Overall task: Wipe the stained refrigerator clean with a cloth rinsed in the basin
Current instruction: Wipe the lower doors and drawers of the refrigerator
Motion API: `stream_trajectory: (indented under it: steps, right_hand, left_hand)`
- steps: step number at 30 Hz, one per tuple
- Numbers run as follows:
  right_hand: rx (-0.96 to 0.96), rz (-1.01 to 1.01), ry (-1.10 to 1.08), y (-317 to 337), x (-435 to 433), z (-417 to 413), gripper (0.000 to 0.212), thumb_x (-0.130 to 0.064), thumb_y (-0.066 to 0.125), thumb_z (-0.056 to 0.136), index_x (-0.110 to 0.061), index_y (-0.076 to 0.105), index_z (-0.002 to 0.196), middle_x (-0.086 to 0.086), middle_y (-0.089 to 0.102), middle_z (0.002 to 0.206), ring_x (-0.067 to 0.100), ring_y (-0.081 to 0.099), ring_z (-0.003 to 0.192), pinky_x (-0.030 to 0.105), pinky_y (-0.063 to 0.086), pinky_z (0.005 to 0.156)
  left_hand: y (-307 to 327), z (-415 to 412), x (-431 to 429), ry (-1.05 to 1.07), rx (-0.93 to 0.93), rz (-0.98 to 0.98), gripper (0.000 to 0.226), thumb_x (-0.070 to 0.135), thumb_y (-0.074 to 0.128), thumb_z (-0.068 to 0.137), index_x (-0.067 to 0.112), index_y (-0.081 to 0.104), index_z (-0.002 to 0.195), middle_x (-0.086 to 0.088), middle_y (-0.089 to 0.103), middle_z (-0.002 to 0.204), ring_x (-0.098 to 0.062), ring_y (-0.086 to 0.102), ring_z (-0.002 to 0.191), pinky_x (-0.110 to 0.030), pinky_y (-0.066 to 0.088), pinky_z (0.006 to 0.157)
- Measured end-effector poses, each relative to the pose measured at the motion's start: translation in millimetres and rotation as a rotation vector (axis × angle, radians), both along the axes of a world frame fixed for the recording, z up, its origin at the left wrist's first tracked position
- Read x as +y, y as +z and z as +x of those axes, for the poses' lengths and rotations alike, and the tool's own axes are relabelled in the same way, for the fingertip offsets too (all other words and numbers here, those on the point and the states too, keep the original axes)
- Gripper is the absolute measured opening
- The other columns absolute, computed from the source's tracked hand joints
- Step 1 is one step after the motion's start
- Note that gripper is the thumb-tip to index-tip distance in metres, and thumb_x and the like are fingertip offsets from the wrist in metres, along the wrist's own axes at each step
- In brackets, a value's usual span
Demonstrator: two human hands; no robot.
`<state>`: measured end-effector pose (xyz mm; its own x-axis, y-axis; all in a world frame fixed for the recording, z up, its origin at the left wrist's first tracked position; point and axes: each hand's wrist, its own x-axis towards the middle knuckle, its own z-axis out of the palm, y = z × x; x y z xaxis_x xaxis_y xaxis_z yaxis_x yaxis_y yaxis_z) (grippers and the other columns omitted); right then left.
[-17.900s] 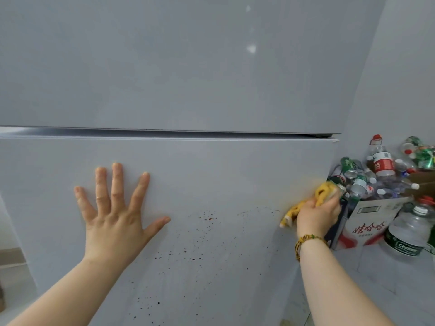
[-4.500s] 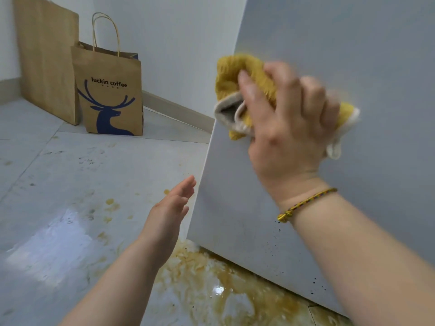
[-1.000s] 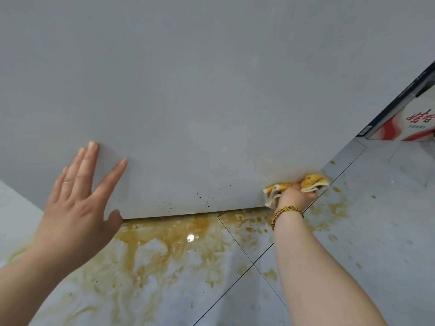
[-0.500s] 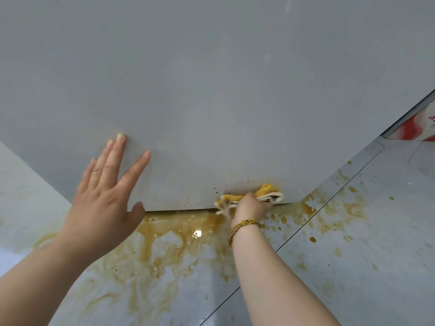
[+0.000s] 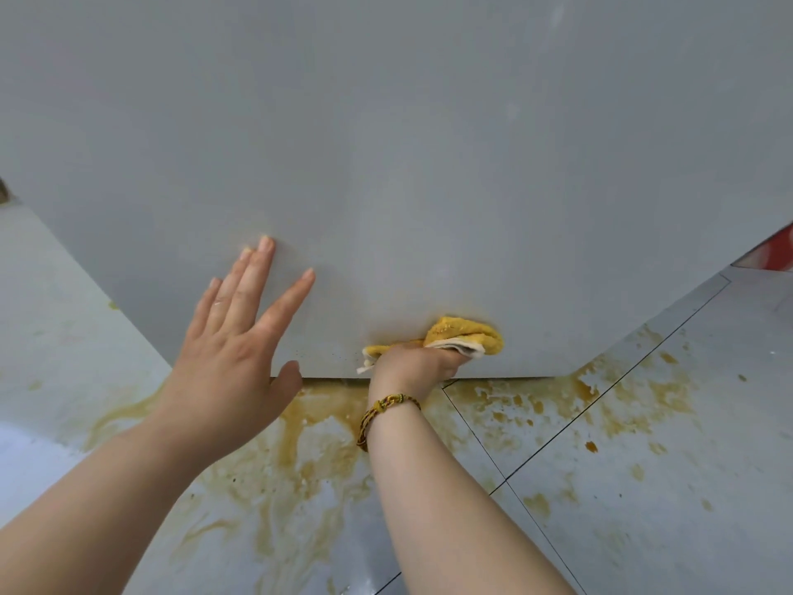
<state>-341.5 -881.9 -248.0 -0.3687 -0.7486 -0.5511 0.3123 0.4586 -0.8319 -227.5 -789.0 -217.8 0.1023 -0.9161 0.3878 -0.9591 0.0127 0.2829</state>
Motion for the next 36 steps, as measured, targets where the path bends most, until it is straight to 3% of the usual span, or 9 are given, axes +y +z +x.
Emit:
stream_trajectory:
  steps: [2, 5, 13, 18, 21, 26, 31, 34, 36]
  right_hand:
    - [-0.129, 0.237, -0.008, -18, -17, -5, 0.044, -0.003, 0.026, 0.098, 0.003, 0.016, 0.142, 0.024, 0.027, 0.144, 0.036, 0.034, 0.129, 0.036, 0.03, 0.1]
    - [0.551, 0.413, 0.585, -33, -16, -21, 0.036, -0.017, 0.033, 0.098, -0.002, 0.046, 0.129, 0.012, 0.047, 0.134, 0.029, 0.043, 0.126, 0.035, 0.036, 0.101]
    - [-0.316, 0.229, 0.071, -1, 26, 33, 0.041, -0.006, 0.034, 0.097, 0.002, 0.027, 0.136, 0.026, 0.044, 0.133, 0.038, 0.048, 0.118, 0.033, 0.046, 0.077]
    - [0.566, 0.434, 0.783, -11, 22, 43, 0.037, -0.02, 0.038, 0.098, -0.003, 0.045, 0.13, 0.012, 0.046, 0.137, 0.026, 0.04, 0.129, 0.021, 0.038, 0.096]
    - [0.425, 0.482, 0.783, -37, 14, 47, 0.023, -0.019, 0.041, 0.097, -0.007, 0.052, 0.08, 0.013, 0.053, 0.083, 0.023, 0.057, 0.097, 0.017, 0.039, 0.052]
    - [-0.449, 0.29, 0.491, -1, 38, 62, 0.035, 0.007, 0.029, 0.092, -0.008, 0.041, 0.063, 0.007, 0.056, 0.051, 0.017, 0.05, 0.054, 0.032, 0.046, 0.065]
    - [-0.07, 0.36, 0.697, -2, 39, 103, 0.032, -0.008, 0.033, 0.098, 0.003, 0.045, 0.125, 0.023, 0.046, 0.133, 0.035, 0.046, 0.122, 0.03, 0.046, 0.09]
    - [0.392, 0.268, 1.013, -28, 44, 107, 0.033, -0.015, 0.041, 0.097, 0.0, 0.046, 0.126, 0.015, 0.048, 0.132, 0.027, 0.048, 0.119, 0.032, 0.04, 0.096]
    - [0.071, 0.33, 0.68, -45, 45, 105, 0.021, -0.01, 0.04, 0.096, -0.004, 0.05, 0.112, 0.015, 0.051, 0.125, 0.022, 0.05, 0.101, 0.028, 0.045, 0.083]
  left_hand:
    - [0, 1, 0, -0.002, -0.006, 0.015, 0.07, 0.035, 0.033, 0.07, 0.019, 0.026, 0.137, -0.01, 0.008, 0.146, -0.015, -0.007, 0.136, -0.025, -0.001, 0.108]
    - [1, 2, 1, -0.022, -0.026, 0.009, 0.07, 0.034, 0.033, 0.07, 0.019, 0.026, 0.138, -0.009, 0.009, 0.146, -0.018, -0.004, 0.134, -0.026, 0.0, 0.108]
    - [-13, 26, 24, 0.176, 0.129, -0.013, 0.076, 0.018, 0.054, 0.065, 0.012, 0.027, 0.136, -0.029, 0.022, 0.144, -0.029, 0.013, 0.128, -0.052, 0.025, 0.097]
    - [-15, 34, 28, 0.189, 0.196, 0.001, 0.078, 0.024, 0.051, 0.067, 0.017, 0.021, 0.138, -0.022, 0.017, 0.147, -0.031, 0.018, 0.131, -0.047, 0.024, 0.098]
    - [-11, 41, 34, 0.249, 0.329, -0.009, 0.088, 0.018, 0.057, 0.069, 0.022, 0.012, 0.144, 0.002, 0.001, 0.145, -0.018, 0.01, 0.137, -0.036, 0.015, 0.105]
    - [-13, 51, 45, 0.321, 0.598, 0.062, 0.09, -0.004, 0.057, 0.081, 0.041, -0.003, 0.132, 0.033, -0.011, 0.131, 0.02, -0.007, 0.123, -0.002, 0.003, 0.099]
    - [-16, 53, 48, 0.297, 0.697, 0.123, 0.077, -0.006, 0.047, 0.087, 0.044, 0.005, 0.128, 0.029, 0.002, 0.137, 0.015, 0.003, 0.126, -0.015, 0.009, 0.107]
    - [-14, 54, 46, 0.328, 0.753, 0.066, 0.067, -0.006, 0.041, 0.09, 0.032, 0.012, 0.138, 0.024, 0.01, 0.136, 0.009, 0.007, 0.128, -0.016, 0.007, 0.107]
    - [-13, 56, 45, 0.327, 0.782, 0.067, 0.066, -0.005, 0.039, 0.091, 0.028, 0.013, 0.141, 0.024, 0.008, 0.137, 0.01, 0.006, 0.128, -0.012, 0.005, 0.105]
